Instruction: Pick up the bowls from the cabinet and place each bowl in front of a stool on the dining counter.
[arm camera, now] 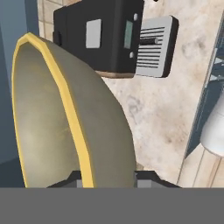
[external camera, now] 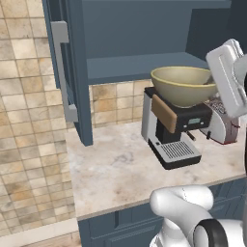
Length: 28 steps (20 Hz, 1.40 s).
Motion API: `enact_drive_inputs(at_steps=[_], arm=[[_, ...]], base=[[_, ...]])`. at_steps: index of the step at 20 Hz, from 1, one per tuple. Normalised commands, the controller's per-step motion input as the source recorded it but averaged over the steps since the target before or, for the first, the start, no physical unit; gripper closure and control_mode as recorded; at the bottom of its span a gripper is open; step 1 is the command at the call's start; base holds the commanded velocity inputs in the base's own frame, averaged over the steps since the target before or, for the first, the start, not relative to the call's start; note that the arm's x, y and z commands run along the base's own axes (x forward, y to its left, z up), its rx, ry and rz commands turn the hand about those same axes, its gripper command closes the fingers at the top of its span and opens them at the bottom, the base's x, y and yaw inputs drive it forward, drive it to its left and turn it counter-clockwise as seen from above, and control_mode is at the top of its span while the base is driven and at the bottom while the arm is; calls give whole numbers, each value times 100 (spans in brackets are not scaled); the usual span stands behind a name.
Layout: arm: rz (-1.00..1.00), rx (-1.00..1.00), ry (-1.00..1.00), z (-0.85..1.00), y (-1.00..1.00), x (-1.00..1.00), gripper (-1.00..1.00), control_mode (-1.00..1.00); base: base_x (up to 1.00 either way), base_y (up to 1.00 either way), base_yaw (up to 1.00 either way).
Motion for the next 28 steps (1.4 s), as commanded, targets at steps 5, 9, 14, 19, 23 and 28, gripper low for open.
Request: enact_drive_inputs(at_steps=[5,9,14,19,23,28], arm=[[0,0,0,-3,0,-35,100,-100],[0,0,0,-17,0,-56,100,-100],[0,0,0,-10,0,-54,100,-100],[0,0,0,-2,0,-18,100,100],[0,0,0,0,0,0,100,100],[0,0,0,0,0,0,100,100]], base=[[0,0,0],[0,0,0],[0,0,0],[-43,-2,0],[-100,-20,-5],[-100,-37,-36]])
